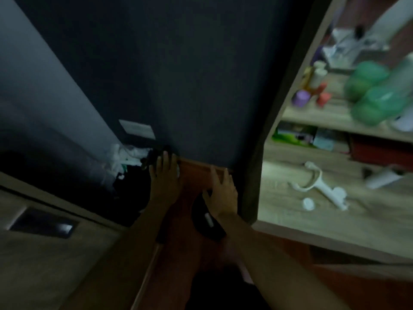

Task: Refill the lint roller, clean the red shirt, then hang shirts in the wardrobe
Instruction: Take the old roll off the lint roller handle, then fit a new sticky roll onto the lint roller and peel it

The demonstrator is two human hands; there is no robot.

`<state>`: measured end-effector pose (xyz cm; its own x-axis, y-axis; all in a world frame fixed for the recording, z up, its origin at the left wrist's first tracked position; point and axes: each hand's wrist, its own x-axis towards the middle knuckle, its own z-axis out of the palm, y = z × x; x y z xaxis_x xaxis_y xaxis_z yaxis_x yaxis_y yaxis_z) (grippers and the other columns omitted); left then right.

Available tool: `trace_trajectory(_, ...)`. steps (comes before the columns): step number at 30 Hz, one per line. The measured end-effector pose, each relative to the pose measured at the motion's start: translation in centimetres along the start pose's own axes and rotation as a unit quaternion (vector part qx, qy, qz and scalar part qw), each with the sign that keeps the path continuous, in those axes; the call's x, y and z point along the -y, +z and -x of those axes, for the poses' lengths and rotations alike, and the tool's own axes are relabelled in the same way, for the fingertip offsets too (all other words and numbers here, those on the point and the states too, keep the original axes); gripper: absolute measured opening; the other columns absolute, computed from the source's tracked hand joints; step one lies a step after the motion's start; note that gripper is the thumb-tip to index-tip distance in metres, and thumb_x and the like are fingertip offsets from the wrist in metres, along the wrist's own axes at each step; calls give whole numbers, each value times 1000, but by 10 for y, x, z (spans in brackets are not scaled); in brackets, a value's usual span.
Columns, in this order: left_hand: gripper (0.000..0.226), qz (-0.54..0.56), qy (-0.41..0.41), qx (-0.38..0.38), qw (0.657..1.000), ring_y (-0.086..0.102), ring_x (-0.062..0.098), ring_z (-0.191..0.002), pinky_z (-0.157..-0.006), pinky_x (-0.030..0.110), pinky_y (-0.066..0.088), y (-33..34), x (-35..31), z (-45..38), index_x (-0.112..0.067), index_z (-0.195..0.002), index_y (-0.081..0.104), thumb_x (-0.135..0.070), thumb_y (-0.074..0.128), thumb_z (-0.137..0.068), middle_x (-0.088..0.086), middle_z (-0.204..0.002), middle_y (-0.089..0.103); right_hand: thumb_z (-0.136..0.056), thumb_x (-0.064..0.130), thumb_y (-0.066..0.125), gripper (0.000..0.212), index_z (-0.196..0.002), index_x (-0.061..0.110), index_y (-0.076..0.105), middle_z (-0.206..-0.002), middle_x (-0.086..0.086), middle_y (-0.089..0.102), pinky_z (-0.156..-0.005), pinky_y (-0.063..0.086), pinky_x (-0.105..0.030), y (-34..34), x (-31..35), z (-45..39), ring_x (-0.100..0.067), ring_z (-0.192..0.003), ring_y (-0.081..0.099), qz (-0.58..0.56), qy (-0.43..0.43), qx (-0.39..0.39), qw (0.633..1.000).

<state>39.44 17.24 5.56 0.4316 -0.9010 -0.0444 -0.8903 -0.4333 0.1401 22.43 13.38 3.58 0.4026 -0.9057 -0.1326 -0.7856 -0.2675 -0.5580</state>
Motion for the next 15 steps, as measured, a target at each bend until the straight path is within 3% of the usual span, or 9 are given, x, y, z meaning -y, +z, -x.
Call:
trace_trajectory(2, 65, 2, 12, -51, 999, 26, 39, -140, -110, 58, 22, -36, -28, -9, -7, -148, 27, -34, 50, -93, 22, -155, 21, -92, 44, 53, 78, -152, 37, 4, -162, -11, 1, -114, 26, -52, -47, 8, -4, -33, -147, 9, -1, -18, -42, 999)
trace_trajectory(5, 63, 24, 19, -81, 996, 21, 33, -143, -113, 53, 15, -70, -82, -13, -12, -150, 22, -36, 46, -97, 17, -157, 16, -91, 45, 54, 79, -153, 35, 7, -161, -11, 5, -114, 28, -49, -111, -7, -1, -31, -147, 12, 1, -44, -115, 992)
trace_trajectory(7, 60, 41, 46, -128, 990, 31, 34, -139, -111, 56, 22, -82, -120, -10, -11, -146, 31, -32, 52, -94, 17, -154, 27, -90, 44, 55, 77, -153, 34, 11, -161, -12, 9, -114, 28, -46, -149, -32, 2, -29, -147, 14, -3, -53, -146, 988)
trace_trajectory(15, 50, 140, 100, -169, 970, 48, 36, -127, -105, 52, 34, -61, -289, 7, -6, -135, 48, -19, 61, -89, 19, -142, 47, -86, 37, 62, 78, -150, 35, 18, -159, -11, 17, -113, 30, -46, -279, -172, 15, -28, -145, 19, -4, -32, -185, 982)
